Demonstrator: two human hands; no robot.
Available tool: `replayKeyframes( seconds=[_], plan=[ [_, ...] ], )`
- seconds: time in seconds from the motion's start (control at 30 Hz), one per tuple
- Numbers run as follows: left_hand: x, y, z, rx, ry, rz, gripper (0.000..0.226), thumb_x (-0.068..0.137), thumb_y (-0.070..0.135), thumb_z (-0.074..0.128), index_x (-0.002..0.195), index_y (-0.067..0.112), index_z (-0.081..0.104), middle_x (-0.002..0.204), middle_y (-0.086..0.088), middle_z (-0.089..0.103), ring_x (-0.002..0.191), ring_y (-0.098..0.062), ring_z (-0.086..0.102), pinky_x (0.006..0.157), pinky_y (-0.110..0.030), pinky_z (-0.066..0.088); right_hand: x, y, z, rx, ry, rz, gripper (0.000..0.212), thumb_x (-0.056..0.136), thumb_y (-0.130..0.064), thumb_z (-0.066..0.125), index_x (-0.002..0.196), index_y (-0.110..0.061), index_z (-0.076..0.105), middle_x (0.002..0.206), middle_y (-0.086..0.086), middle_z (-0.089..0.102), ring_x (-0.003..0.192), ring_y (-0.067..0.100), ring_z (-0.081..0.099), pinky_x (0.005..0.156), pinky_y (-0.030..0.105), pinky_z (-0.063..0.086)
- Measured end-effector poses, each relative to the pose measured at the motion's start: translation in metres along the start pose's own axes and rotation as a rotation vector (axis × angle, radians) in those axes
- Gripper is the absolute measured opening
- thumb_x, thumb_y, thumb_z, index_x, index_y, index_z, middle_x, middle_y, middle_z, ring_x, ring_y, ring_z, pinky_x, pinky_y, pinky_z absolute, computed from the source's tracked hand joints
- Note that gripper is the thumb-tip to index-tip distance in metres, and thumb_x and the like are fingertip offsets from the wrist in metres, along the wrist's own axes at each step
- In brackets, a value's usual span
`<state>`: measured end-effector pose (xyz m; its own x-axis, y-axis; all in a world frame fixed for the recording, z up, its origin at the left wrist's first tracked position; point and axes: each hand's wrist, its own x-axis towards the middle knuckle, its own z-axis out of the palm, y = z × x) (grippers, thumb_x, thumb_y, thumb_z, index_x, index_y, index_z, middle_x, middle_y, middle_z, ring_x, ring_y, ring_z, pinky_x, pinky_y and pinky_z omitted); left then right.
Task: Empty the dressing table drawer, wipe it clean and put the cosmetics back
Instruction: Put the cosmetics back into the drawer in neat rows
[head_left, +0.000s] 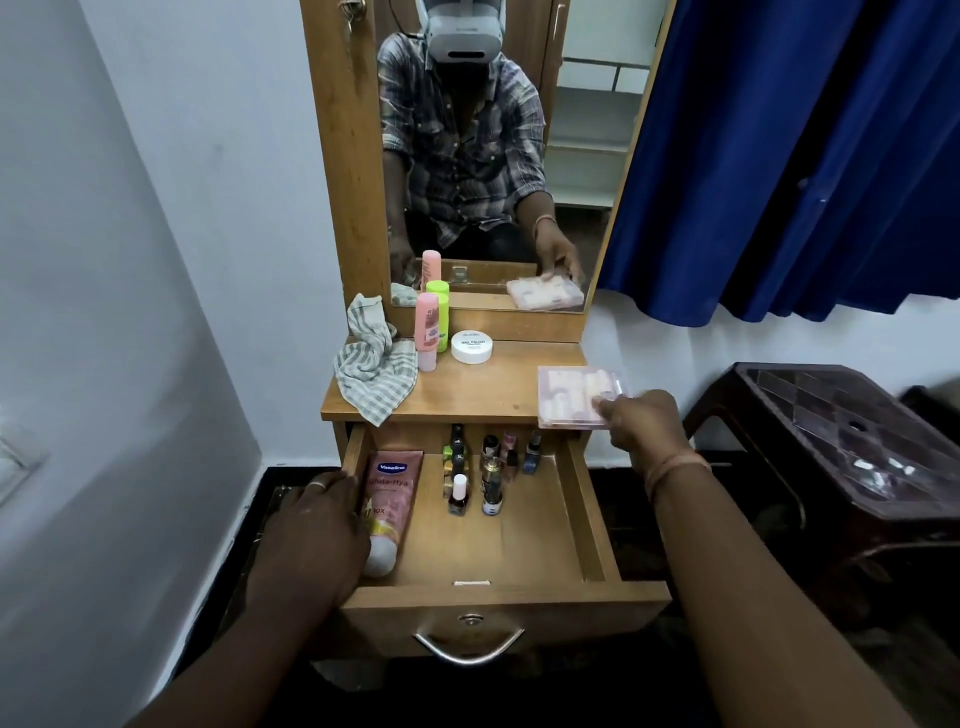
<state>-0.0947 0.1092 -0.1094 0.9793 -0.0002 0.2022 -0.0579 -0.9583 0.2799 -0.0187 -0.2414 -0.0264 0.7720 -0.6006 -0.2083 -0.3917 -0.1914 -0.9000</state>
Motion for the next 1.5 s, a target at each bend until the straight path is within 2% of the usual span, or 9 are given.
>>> replayKeyframes(
  seconds=[0.1,0.27,0.4,0.57,0.73,0.87,1.2,1.37,1.5],
  plan=[
    [-0.001,0.0,0.001,0.012,0.008,-0.003,0.012,0.087,0.022,0.056,0.097,0.022,0.062,0.104,-0.006,0.067,0.091,-0.028,0.061,0.076,-0.041,0.054,-0.024,0.015,-0.02,0.178,-0.088,0.039,0.014,0.092,-0.012,0.072,0.095,-0.001,0.063,0.088,0.014,0.065,0.067,0.023,0.062,0.064,0.037,0.059],
    [0.0,0.002,-0.002,0.049,-0.005,0.0,0.011,0.088,0.026,0.055,0.095,0.021,0.06,0.102,-0.008,0.066,0.091,-0.029,0.06,0.075,-0.04,0.054,-0.082,0.035,-0.034,0.043,-0.277,0.096,0.007,0.092,-0.007,0.069,0.095,-0.001,0.067,0.091,0.022,0.072,0.08,0.039,0.072,0.07,0.051,0.063],
    [-0.001,0.001,-0.003,0.066,-0.024,0.011,0.012,0.087,0.027,0.055,0.095,0.02,0.06,0.101,-0.008,0.066,0.089,-0.03,0.061,0.074,-0.041,0.054,-0.113,0.047,-0.024,-0.111,-0.354,0.065,0.007,0.089,-0.004,0.065,0.089,-0.002,0.072,0.087,0.016,0.075,0.073,0.03,0.075,0.058,0.039,0.063],
    [-0.002,0.002,-0.004,0.083,-0.015,0.034,0.013,0.087,0.025,0.056,0.096,0.018,0.061,0.099,-0.01,0.066,0.086,-0.03,0.06,0.073,-0.039,0.053,-0.105,0.067,-0.008,-0.382,-0.321,-0.024,0.039,0.063,-0.037,0.062,0.089,-0.008,0.069,0.086,0.009,0.074,0.077,0.03,0.074,0.073,0.047,0.063],
    [-0.001,0.0,-0.002,0.079,-0.012,0.027,0.012,0.088,0.026,0.056,0.098,0.021,0.061,0.102,-0.008,0.066,0.088,-0.029,0.06,0.075,-0.039,0.054,-0.12,0.044,-0.007,-0.546,-0.305,-0.03,0.009,0.087,-0.015,0.058,0.087,-0.006,0.058,0.079,0.006,0.058,0.075,0.026,0.059,0.053,0.026,0.039],
    [0.0,0.002,-0.002,0.065,-0.004,0.015,0.016,0.09,0.026,0.058,0.104,0.022,0.063,0.107,-0.007,0.067,0.092,-0.027,0.061,0.077,-0.037,0.054,-0.112,0.046,0.001,-0.509,-0.318,0.026,0.005,0.084,-0.007,0.056,0.085,-0.004,0.059,0.09,0.016,0.069,0.078,0.032,0.071,0.069,0.037,0.06],
    [-0.001,0.0,0.0,0.056,-0.001,0.022,0.015,0.089,0.025,0.059,0.104,0.022,0.061,0.105,-0.007,0.067,0.089,-0.027,0.059,0.074,-0.037,0.053,-0.114,0.047,0.007,-0.583,-0.305,0.004,0.016,0.093,-0.007,0.053,0.078,-0.007,0.054,0.078,0.011,0.066,0.056,0.019,0.066,0.05,0.025,0.048],
    [0.0,0.0,-0.001,0.066,-0.02,0.02,0.02,0.088,0.028,0.058,0.107,0.022,0.061,0.107,-0.007,0.067,0.09,-0.028,0.06,0.076,-0.04,0.056,-0.12,0.059,0.014,-0.734,-0.237,-0.134,0.015,0.095,-0.016,0.06,0.104,-0.005,0.063,0.11,0.016,0.068,0.099,0.032,0.064,0.069,0.026,0.039],
    [-0.002,0.001,-0.003,0.041,-0.018,0.008,0.02,0.089,0.026,0.057,0.108,0.022,0.06,0.11,-0.008,0.066,0.094,-0.028,0.058,0.075,-0.039,0.053,-0.13,0.065,0.018,-0.895,-0.169,-0.27,0.018,0.097,-0.016,0.058,0.109,-0.006,0.065,0.114,0.014,0.069,0.107,0.033,0.066,0.075,0.028,0.046]
  ],
)
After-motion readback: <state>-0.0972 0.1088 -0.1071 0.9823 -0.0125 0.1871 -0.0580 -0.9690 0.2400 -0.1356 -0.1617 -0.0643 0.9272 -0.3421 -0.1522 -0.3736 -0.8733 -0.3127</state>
